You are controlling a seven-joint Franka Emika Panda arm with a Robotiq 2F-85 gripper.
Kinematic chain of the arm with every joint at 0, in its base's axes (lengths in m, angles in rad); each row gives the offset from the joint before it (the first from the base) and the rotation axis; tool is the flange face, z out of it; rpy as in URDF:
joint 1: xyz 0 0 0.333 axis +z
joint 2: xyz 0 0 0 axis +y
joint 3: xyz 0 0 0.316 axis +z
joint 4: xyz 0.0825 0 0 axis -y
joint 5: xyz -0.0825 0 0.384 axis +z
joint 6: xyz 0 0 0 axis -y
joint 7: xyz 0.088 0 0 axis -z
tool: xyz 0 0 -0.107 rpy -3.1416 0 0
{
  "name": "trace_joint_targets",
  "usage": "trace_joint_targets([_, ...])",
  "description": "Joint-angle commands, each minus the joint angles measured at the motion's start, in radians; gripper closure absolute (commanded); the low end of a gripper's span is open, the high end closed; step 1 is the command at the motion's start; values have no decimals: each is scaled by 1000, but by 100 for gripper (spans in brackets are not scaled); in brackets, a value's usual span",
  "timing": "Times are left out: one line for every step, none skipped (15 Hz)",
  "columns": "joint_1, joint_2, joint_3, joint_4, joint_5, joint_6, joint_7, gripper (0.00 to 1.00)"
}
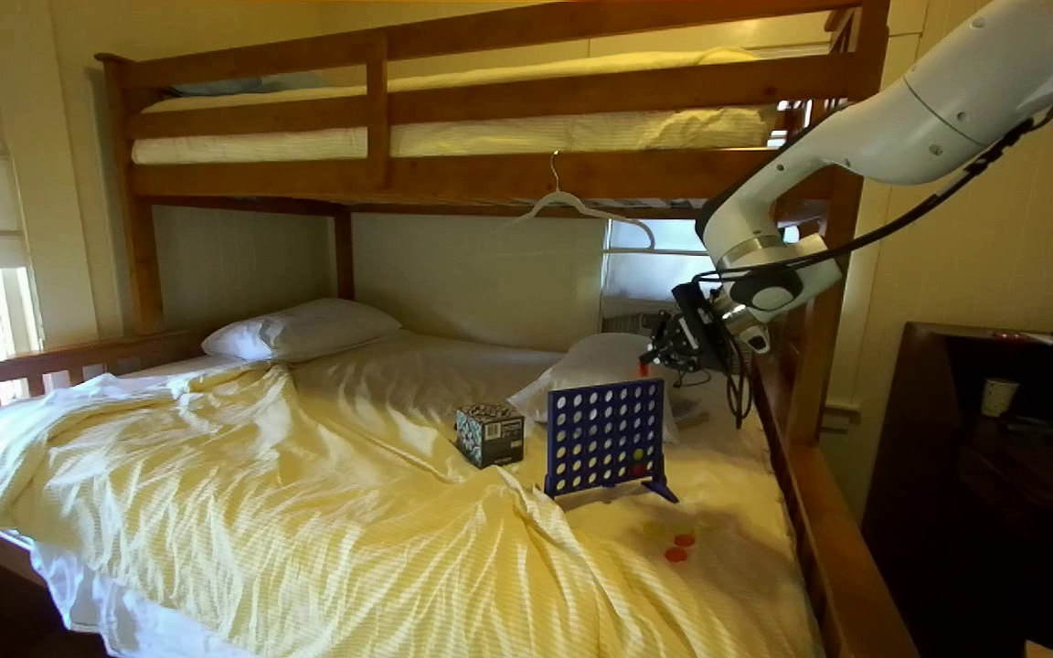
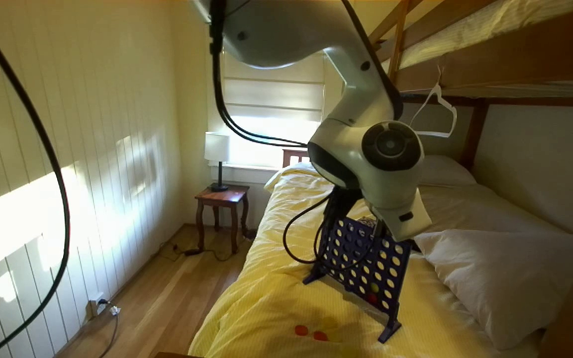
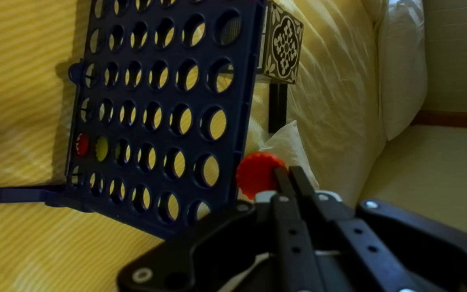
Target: Pick up the orange circle and put it in the blue object
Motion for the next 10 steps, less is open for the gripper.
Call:
trace_joint_targets([3, 27, 2, 42, 52, 36, 40, 99])
trace_joint_targets([3, 30, 1, 47, 57, 44, 49, 99])
trace_joint_targets([4, 35, 1, 54, 68, 56, 53, 99])
trace_joint_targets([5, 42, 2, 60, 71, 66, 62, 99])
trace_joint_targets([5, 45, 2, 63, 75, 73, 68, 99])
trace_joint_targets([5, 49, 2, 67, 79, 82, 76, 99])
trace_joint_targets([6, 49, 2, 70, 88, 92, 81, 99])
trace_joint_targets([6, 47, 2, 69, 90, 95, 87, 99])
trace_joint_targets([1, 28, 2, 58, 106, 64, 65, 99])
trace_joint_targets([1, 35, 0, 47, 62, 67, 73, 96])
